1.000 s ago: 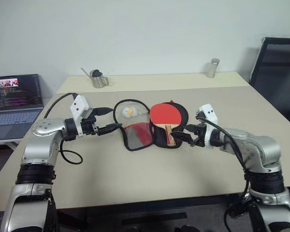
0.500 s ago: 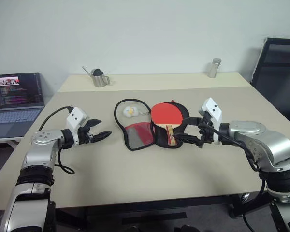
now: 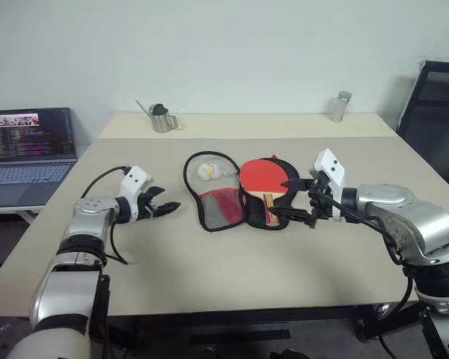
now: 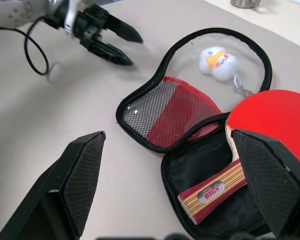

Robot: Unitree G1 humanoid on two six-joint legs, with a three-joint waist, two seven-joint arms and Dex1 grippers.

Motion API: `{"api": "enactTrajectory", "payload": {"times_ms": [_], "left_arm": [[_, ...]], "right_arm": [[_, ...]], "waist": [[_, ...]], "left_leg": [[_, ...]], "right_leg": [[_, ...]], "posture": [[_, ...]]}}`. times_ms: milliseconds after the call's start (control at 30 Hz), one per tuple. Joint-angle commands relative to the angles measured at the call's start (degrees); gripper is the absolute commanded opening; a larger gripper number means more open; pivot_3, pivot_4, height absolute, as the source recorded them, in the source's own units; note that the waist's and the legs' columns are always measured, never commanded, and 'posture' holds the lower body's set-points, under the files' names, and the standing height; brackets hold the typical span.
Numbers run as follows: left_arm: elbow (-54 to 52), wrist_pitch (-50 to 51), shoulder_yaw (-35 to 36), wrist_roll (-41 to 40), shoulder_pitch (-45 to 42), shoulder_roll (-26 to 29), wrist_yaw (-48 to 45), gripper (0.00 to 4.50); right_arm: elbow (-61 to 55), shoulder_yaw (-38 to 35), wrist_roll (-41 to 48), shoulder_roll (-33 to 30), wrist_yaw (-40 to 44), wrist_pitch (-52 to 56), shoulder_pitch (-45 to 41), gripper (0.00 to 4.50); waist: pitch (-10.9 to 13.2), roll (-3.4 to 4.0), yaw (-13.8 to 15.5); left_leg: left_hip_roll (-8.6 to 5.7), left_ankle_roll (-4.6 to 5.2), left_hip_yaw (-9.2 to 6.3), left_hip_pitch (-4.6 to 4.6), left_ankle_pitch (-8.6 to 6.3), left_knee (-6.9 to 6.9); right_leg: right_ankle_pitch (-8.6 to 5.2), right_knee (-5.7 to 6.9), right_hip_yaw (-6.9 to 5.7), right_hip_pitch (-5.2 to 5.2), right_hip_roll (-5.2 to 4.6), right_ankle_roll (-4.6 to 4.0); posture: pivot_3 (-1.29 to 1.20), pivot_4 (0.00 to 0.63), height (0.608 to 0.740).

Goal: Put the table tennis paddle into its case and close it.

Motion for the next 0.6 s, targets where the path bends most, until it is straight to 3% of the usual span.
{"api": "enactTrajectory", "payload": {"times_ms": [33, 100, 200, 600], "left_arm": [[2.04, -1.12, -0.19, 1.46, -3.02, -1.20, 1.93, 3.98], [3.23, -0.13, -0.09, 2.00, -3.90, -2.02, 3.11, 3.98], [4.59, -0.11, -0.14, 3.09, -4.75, -3.22, 7.24, 4.47], [6.57, 1.41, -0.26, 6.16, -5.89, -6.67, 13.92, 4.47]], "right_arm": [[-1.42, -1.36, -0.33, -0.55, -0.50, -1.43, -0.11, 4.43], [-1.79, -1.40, -0.25, -0.68, -0.85, -1.28, 0.18, 4.43], [-2.78, -1.69, 0.01, -0.91, -1.41, -0.75, 0.85, 4.50], [-5.22, -3.09, 0.89, -1.13, -3.87, 0.56, 2.37, 4.50]], "waist": [[0.03, -0.04, 0.02], [0.03, -0.05, -0.05], [0.03, -0.05, -0.13], [0.02, -0.08, 0.04]], "left_leg": [[0.00, 0.00, 0.01, 0.00, 0.00, 0.00], [0.00, 0.00, 0.01, 0.00, -0.01, 0.00], [0.01, 0.01, 0.03, 0.00, -0.01, 0.01], [0.01, 0.01, 0.02, 0.01, -0.02, 0.05]], "right_leg": [[0.00, 0.01, 0.00, 0.00, 0.00, 0.00], [0.00, 0.02, 0.00, 0.00, 0.01, 0.00], [0.00, 0.03, 0.00, -0.01, 0.02, 0.00], [0.01, 0.05, -0.01, 0.00, 0.02, 0.01]], "posture": [[0.00, 0.150, 0.740], [0.00, 0.150, 0.740], [0.00, 0.150, 0.740], [0.00, 0.150, 0.740]]}}
